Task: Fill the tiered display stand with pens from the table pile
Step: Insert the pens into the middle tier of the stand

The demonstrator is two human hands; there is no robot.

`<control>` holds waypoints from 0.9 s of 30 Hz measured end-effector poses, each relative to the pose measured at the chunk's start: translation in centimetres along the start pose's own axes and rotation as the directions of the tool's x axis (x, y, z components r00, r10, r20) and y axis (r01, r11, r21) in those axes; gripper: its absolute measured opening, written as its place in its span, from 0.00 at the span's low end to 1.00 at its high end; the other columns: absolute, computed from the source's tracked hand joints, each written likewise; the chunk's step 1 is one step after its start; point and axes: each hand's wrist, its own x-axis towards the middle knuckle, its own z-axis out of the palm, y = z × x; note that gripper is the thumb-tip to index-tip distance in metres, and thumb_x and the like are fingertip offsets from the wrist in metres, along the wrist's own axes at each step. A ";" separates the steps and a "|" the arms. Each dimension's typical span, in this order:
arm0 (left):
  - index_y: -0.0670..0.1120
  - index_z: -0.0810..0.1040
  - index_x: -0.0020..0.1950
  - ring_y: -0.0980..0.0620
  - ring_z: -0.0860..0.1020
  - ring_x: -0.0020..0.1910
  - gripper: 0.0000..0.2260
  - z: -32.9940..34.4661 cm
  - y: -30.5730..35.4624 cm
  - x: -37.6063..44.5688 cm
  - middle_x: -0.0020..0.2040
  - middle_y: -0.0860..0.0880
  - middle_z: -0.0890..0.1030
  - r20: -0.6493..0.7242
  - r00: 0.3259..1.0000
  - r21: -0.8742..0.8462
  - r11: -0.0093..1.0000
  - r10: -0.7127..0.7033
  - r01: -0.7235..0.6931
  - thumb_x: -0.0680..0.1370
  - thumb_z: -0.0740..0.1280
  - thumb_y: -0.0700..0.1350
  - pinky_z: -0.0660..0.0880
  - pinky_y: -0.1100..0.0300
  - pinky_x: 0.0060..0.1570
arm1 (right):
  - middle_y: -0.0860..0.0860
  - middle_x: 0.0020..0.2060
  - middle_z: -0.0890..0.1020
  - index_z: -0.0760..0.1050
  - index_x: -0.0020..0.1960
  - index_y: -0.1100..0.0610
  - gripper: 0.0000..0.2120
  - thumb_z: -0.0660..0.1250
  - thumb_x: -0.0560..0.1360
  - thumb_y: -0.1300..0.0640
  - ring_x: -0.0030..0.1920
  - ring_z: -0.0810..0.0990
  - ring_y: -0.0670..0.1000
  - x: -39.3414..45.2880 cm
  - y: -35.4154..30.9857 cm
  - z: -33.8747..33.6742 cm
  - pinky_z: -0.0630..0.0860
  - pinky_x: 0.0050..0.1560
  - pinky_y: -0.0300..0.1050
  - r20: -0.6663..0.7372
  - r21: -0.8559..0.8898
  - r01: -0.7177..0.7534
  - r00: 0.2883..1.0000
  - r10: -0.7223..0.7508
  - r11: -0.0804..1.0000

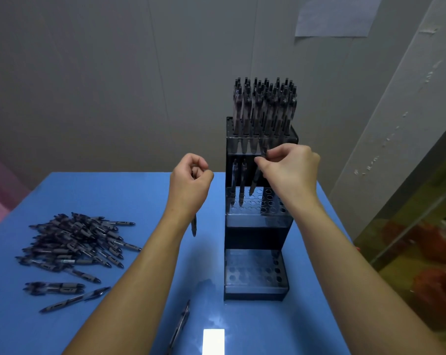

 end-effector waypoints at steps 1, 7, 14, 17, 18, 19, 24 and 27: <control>0.47 0.73 0.44 0.52 0.64 0.30 0.10 0.0 0.0 0.0 0.28 0.55 0.66 -0.001 1.000 -0.002 1.000 0.001 -0.001 0.76 0.62 0.32 0.66 0.56 0.30 | 0.46 0.37 0.84 0.86 0.48 0.57 0.06 0.78 0.73 0.56 0.39 0.83 0.42 0.1 0.0 0.1 0.76 0.45 0.30 0.002 -0.019 -0.001 1.000 0.001 1.000; 0.47 0.73 0.44 0.52 0.64 0.30 0.10 0.0 0.0 -0.2 0.28 0.55 0.66 -0.004 1.000 0.001 1.000 0.006 -0.006 0.76 0.62 0.32 0.66 0.56 0.30 | 0.56 0.35 0.85 0.84 0.38 0.61 0.12 0.76 0.75 0.54 0.41 0.85 0.55 0.0 0.8 1.8 0.84 0.50 0.52 0.101 -0.220 -0.016 0.994 0.039 0.975; 0.47 0.72 0.44 0.52 0.63 0.29 0.11 -0.2 -0.1 0.2 0.27 0.56 0.65 -0.010 1.000 -0.029 1.000 0.011 -0.011 0.77 0.61 0.32 0.64 0.57 0.28 | 0.54 0.31 0.82 0.81 0.34 0.61 0.16 0.72 0.77 0.52 0.37 0.83 0.56 -0.2 1.5 3.0 0.84 0.45 0.53 0.135 -0.312 -0.010 0.989 0.055 0.950; 0.47 0.72 0.43 0.54 0.61 0.27 0.11 -0.3 0.2 0.3 0.27 0.57 0.64 -0.001 1.000 -0.077 0.997 0.002 -0.002 0.77 0.60 0.31 0.62 0.59 0.27 | 0.54 0.31 0.82 0.81 0.35 0.60 0.16 0.72 0.77 0.52 0.37 0.83 0.56 -0.3 1.6 2.9 0.84 0.45 0.53 0.156 -0.327 0.016 0.987 0.037 0.945; 0.47 0.72 0.43 0.54 0.61 0.27 0.11 -0.4 0.4 0.3 0.27 0.57 0.64 0.002 1.000 -0.094 0.996 0.002 -0.002 0.77 0.60 0.31 0.61 0.60 0.27 | 0.54 0.31 0.82 0.81 0.35 0.61 0.16 0.72 0.77 0.51 0.37 0.83 0.56 -0.3 1.5 2.8 0.84 0.45 0.53 0.169 -0.333 0.018 0.985 0.041 0.943; 0.47 0.71 0.43 0.54 0.60 0.26 0.11 -0.4 0.6 0.4 0.27 0.57 0.64 0.004 1.000 -0.111 0.994 0.009 -0.009 0.76 0.60 0.31 0.61 0.61 0.27 | 0.54 0.32 0.82 0.81 0.36 0.61 0.16 0.73 0.77 0.50 0.38 0.83 0.56 -0.3 1.4 2.6 0.83 0.45 0.52 0.192 -0.350 0.018 0.980 0.053 0.937; 0.46 0.70 0.42 0.54 0.59 0.25 0.06 -0.5 2.8 1.0 0.30 0.51 0.62 0.025 0.998 -0.231 0.972 0.053 -0.046 0.72 0.59 0.35 0.59 0.63 0.25 | 0.53 0.30 0.83 0.81 0.36 0.59 0.20 0.78 0.72 0.43 0.37 0.84 0.53 -1.4 -0.3 1.4 0.83 0.42 0.48 0.363 -0.398 0.033 0.923 0.125 0.917; 0.45 0.69 0.42 0.53 0.56 0.24 0.07 -0.1 4.4 1.2 0.28 0.51 0.61 0.079 0.992 -0.359 0.931 0.094 -0.060 0.73 0.57 0.34 0.56 0.63 0.26 | 0.48 0.32 0.84 0.85 0.41 0.54 0.10 0.79 0.72 0.48 0.31 0.82 0.44 -2.7 -2.3 1.4 0.79 0.36 0.39 0.481 -0.119 0.048 0.876 0.016 0.992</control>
